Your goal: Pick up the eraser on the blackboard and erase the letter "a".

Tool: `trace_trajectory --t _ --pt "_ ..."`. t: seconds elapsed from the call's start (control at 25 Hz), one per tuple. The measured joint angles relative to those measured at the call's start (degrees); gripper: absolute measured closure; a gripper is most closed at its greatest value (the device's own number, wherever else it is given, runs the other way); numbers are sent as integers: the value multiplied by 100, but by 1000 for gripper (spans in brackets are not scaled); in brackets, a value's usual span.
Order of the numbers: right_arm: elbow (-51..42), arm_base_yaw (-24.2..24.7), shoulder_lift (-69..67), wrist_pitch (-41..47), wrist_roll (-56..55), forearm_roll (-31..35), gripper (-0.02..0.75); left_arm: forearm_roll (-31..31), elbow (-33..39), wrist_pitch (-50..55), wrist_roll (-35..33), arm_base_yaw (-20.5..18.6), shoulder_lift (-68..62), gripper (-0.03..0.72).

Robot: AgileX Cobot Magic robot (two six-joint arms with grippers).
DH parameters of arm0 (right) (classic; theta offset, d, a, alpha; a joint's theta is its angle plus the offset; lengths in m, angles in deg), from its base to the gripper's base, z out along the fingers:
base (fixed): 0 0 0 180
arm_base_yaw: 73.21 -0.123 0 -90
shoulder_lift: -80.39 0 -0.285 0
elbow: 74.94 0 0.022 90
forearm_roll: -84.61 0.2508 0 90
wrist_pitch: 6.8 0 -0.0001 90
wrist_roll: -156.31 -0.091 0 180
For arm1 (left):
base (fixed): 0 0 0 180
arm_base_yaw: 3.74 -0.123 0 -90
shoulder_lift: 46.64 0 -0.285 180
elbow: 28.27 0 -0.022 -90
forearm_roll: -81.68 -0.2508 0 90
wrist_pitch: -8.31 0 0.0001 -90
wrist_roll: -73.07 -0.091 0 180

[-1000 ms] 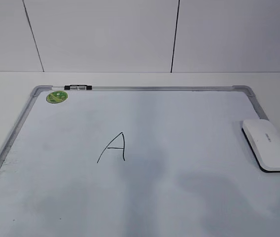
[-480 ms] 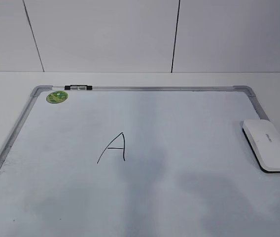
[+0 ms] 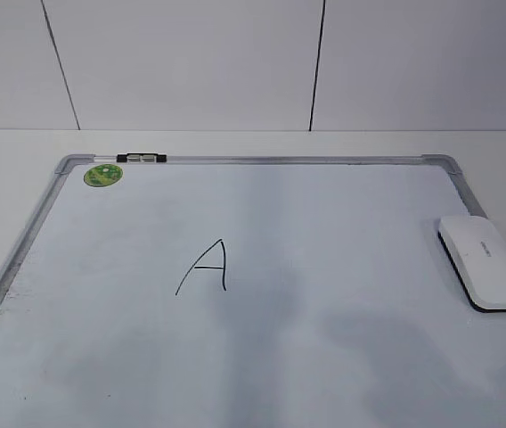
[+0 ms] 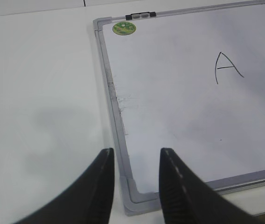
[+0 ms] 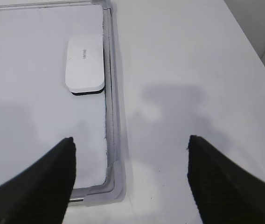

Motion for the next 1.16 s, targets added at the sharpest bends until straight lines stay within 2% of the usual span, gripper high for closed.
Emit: trace_trajectory --t 1.16 --pt "0 0 0 0 10 -10 146 0 0 0 0 0 0 443"
